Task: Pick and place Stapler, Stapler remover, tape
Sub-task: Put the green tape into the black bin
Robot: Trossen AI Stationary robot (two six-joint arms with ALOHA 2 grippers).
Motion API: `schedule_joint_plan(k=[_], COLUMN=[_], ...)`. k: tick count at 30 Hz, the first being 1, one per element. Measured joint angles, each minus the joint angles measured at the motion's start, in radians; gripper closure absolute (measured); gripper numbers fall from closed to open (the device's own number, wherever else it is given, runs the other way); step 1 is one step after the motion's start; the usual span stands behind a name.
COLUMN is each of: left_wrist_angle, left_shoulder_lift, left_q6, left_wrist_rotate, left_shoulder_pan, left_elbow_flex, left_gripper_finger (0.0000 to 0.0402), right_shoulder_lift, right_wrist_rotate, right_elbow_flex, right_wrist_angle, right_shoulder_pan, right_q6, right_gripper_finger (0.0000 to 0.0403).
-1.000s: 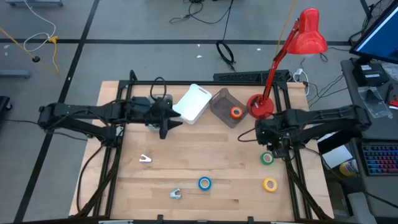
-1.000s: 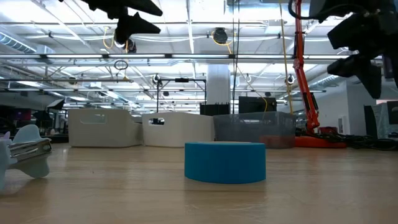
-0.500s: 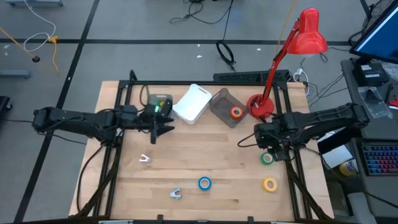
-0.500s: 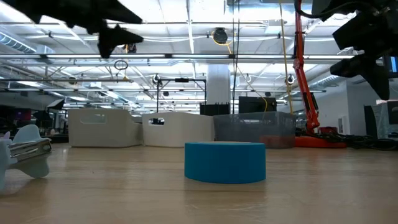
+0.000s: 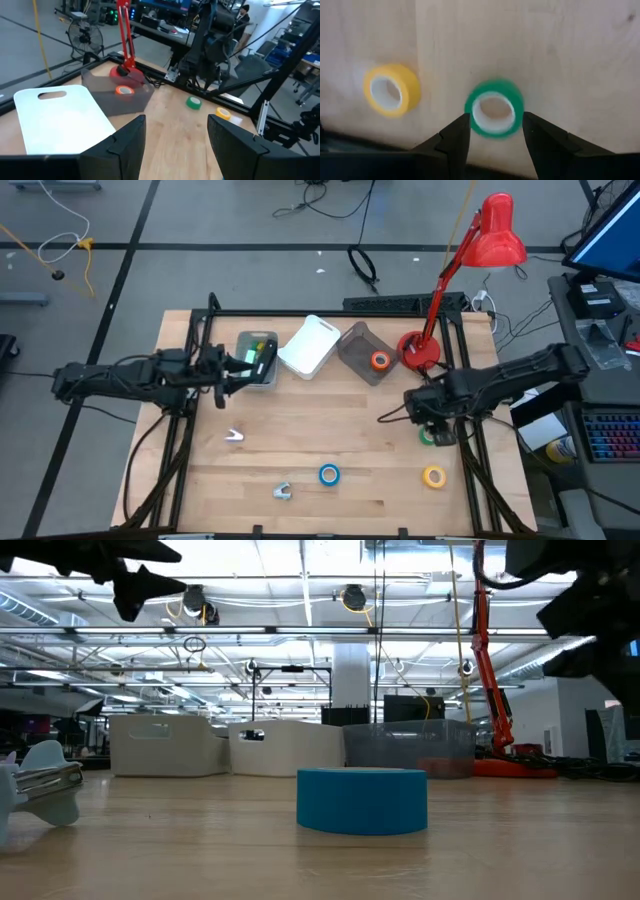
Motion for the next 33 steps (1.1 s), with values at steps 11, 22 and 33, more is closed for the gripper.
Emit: schedule_joint_plan(k=[11,22,33], left_wrist_angle=[-0.013,-0.012,-0.007], left_shoulder_lift=[-0.002,-0.001,-0.001], left_q6=[-0.034,-0.053,-0.085], left_wrist_rotate=[-0.023,-0.023,-0.023], left_shoulder_pan=[-0.009,-0.009,-0.009], left_elbow_flex=[0.0,0.0,0.0], left_gripper_finger=[0.0188,0.0188,0.0188], right_shoulder_lift=[0.045,0.045,0.045], right_wrist_rotate=[0.002,0.049,0.0], right_elbow_flex=[-0.16,-0.195,-0.25], right_wrist_angle=[0.112,0.13,0.212], right_shoulder_pan=[0.0,0.0,0.0], right_q6=[0.099,0.234,0.328], right_gripper_finger=[0.023,0.0233,0.0244])
